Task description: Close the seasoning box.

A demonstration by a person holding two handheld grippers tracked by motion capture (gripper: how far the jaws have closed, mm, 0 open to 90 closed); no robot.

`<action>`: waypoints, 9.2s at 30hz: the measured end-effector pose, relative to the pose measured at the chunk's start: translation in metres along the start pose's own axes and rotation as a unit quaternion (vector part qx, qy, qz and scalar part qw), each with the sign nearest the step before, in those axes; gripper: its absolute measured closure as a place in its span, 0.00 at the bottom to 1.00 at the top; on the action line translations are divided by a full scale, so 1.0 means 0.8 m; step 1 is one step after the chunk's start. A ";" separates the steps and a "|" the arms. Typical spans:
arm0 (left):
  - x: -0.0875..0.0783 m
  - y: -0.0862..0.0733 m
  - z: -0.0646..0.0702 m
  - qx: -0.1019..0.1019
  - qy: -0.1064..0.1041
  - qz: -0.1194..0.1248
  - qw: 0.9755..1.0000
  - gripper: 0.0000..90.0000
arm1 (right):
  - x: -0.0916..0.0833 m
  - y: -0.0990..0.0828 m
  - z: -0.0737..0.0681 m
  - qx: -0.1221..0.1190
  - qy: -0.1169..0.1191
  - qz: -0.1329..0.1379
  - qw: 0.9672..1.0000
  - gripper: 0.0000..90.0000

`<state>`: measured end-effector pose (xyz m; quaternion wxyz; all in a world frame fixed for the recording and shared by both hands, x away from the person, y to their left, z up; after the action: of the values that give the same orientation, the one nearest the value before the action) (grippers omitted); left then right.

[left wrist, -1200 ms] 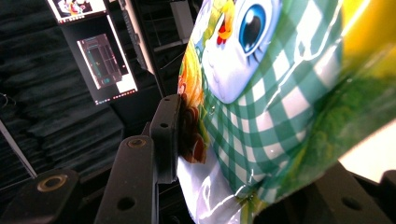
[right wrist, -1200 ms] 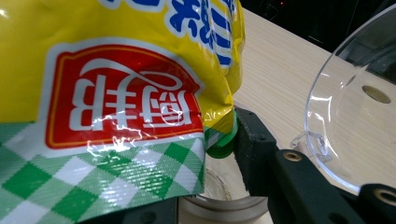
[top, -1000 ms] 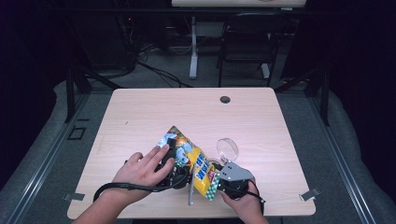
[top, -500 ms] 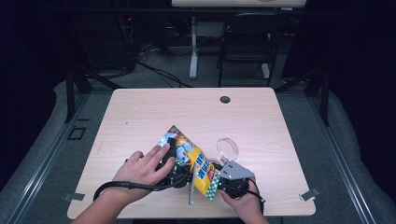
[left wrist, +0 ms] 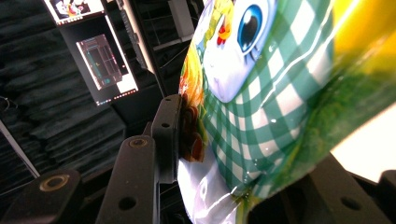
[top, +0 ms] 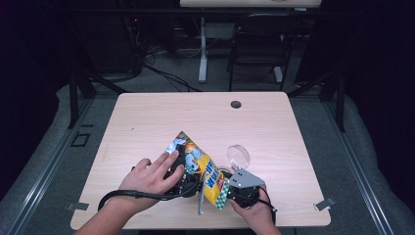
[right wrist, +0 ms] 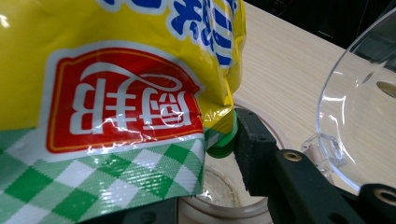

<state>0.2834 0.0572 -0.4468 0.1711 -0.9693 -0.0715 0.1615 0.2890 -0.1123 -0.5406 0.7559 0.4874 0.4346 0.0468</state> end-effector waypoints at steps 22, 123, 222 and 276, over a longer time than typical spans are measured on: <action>-0.002 0.001 -0.001 0.004 -0.003 0.001 1.000 0.68 | 0.003 0.000 0.001 0.006 0.005 0.002 1.000 0.79; -0.029 0.020 -0.015 0.039 0.003 0.040 0.998 0.95 | 0.002 0.001 0.005 0.018 0.015 0.013 1.000 0.79; -0.038 0.030 -0.027 0.060 -0.009 0.043 0.997 0.96 | 0.003 0.003 0.002 0.009 0.006 0.013 1.000 0.79; -0.039 0.033 -0.033 0.061 -0.007 0.046 0.997 0.96 | 0.001 0.004 0.002 0.007 0.008 0.017 1.000 0.79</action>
<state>0.2648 0.0185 -0.4239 0.2221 -0.9582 -0.0176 0.1797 0.2918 -0.1116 -0.5380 0.7481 0.4997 0.4324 0.0601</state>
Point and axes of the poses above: each handheld gripper's, and its own axes: x roughly forward along the jaws, y roughly out of its top, z roughly to its right, the point moved 4 cm from there along x, roughly forward along the jaws, and after that the axes turned 9 degrees about -z, right-handed, at the moved point
